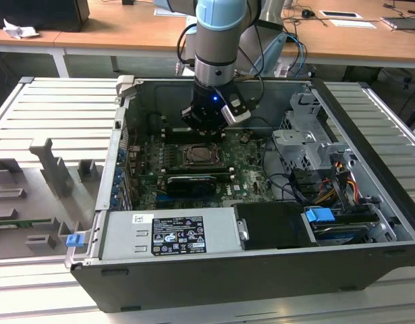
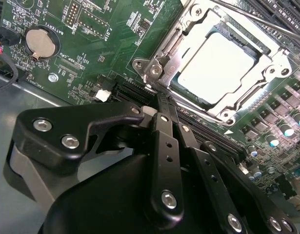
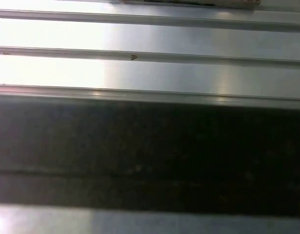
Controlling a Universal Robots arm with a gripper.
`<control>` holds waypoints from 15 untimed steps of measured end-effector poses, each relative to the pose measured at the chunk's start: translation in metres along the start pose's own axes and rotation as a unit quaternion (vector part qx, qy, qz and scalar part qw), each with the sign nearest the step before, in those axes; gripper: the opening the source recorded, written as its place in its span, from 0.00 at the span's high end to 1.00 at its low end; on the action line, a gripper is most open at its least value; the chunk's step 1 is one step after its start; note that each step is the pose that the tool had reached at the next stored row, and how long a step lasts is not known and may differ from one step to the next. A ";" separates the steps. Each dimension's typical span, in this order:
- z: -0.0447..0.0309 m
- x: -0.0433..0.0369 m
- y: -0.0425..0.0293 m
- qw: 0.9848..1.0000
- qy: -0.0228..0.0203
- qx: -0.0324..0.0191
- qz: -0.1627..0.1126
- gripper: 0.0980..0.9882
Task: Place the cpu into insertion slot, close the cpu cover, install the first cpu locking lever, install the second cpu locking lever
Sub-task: 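Install the first cpu locking lever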
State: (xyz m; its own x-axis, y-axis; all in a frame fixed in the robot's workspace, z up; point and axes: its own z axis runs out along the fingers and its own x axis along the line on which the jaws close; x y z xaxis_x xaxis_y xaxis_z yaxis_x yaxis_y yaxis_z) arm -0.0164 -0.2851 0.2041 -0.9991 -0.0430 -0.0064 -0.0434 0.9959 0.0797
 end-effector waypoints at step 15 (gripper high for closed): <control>0.0029 0.0002 -0.0026 1.000 0.000 0.000 0.000 0.99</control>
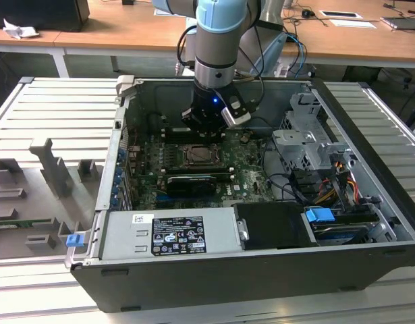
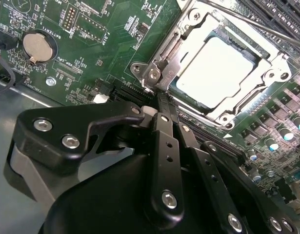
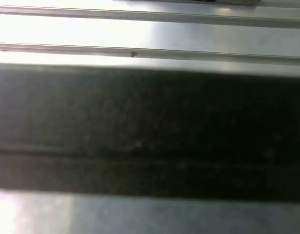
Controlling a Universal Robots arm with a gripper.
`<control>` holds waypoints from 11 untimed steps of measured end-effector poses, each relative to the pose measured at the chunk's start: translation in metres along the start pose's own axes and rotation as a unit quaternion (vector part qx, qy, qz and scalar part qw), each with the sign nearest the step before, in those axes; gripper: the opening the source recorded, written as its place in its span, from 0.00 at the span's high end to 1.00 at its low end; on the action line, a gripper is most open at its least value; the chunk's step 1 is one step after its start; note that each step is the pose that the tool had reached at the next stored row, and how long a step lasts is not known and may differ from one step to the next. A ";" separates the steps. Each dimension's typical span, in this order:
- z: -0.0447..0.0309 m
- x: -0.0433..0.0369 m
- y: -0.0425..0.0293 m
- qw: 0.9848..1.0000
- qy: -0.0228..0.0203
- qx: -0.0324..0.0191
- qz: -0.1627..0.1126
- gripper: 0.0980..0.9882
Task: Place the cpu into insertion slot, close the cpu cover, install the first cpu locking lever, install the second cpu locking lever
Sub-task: 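Install the first cpu locking lever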
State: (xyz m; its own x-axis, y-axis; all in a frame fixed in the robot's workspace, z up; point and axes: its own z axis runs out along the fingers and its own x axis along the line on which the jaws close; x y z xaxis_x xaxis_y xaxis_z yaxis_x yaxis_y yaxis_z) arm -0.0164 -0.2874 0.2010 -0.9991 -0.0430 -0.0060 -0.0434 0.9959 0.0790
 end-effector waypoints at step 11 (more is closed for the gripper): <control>-0.0087 -0.0001 0.0008 1.000 0.000 0.000 0.000 0.99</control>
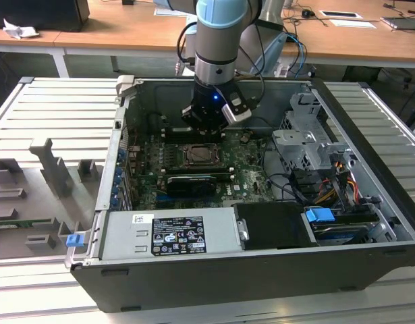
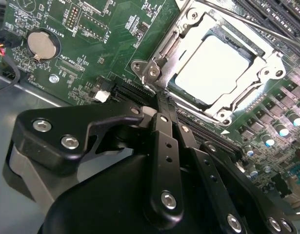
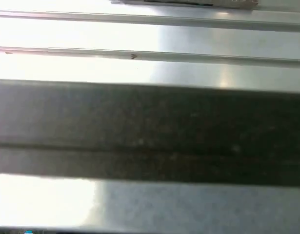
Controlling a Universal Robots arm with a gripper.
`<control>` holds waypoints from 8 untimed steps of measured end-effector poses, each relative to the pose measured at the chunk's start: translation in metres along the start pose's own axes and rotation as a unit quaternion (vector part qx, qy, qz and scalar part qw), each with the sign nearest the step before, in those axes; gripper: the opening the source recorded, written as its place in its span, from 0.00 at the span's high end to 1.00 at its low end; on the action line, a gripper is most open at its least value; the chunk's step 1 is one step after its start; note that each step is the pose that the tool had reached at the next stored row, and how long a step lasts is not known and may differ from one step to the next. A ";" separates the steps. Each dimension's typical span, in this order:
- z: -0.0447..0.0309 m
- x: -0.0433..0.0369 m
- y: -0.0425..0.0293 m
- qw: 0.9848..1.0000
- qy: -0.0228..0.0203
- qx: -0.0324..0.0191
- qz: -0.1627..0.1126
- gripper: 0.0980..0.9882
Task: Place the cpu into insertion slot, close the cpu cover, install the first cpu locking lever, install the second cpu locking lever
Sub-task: 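Install the first cpu locking lever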
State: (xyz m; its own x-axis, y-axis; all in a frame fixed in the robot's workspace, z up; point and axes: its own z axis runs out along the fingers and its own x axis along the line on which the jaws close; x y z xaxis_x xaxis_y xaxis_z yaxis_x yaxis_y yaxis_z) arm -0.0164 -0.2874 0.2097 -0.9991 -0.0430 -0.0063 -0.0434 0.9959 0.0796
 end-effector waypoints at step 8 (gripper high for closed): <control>-0.0040 0.0002 -0.0051 1.000 0.000 0.000 0.000 0.99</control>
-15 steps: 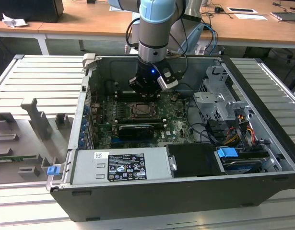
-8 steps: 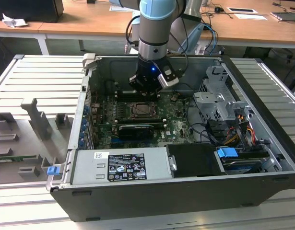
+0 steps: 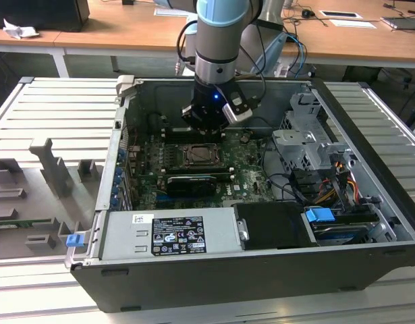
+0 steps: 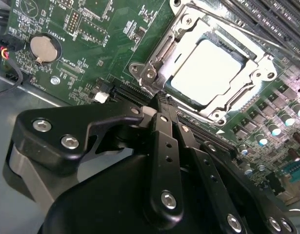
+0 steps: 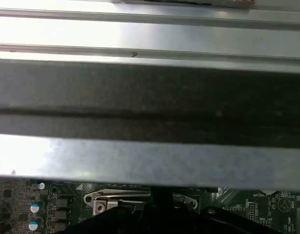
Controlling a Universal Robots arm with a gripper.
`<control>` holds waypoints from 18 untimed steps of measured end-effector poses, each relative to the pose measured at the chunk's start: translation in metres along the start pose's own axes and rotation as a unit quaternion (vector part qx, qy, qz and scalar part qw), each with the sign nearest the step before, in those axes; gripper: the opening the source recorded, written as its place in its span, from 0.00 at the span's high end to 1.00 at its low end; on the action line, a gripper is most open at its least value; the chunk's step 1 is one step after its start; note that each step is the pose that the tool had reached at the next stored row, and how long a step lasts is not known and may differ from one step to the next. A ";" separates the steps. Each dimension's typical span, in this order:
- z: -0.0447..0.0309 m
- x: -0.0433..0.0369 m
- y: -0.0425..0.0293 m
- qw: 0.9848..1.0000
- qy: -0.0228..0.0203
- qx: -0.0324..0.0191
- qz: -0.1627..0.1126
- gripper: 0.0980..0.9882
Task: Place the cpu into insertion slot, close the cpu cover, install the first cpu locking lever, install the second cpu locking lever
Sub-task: 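Install the first cpu locking lever, then install the second cpu locking lever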
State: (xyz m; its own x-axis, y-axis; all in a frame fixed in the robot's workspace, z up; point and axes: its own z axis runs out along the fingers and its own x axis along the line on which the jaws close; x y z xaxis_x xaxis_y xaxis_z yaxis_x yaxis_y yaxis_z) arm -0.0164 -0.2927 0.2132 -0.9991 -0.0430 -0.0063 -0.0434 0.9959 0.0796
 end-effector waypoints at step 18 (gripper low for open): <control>-0.0010 0.0005 -0.0123 1.000 0.000 0.000 0.000 0.99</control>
State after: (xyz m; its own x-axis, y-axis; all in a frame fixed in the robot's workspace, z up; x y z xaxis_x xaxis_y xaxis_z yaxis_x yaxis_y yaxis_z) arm -0.0164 -0.3051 0.2132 -0.9991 -0.0431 -0.0063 -0.0434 0.9959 0.0796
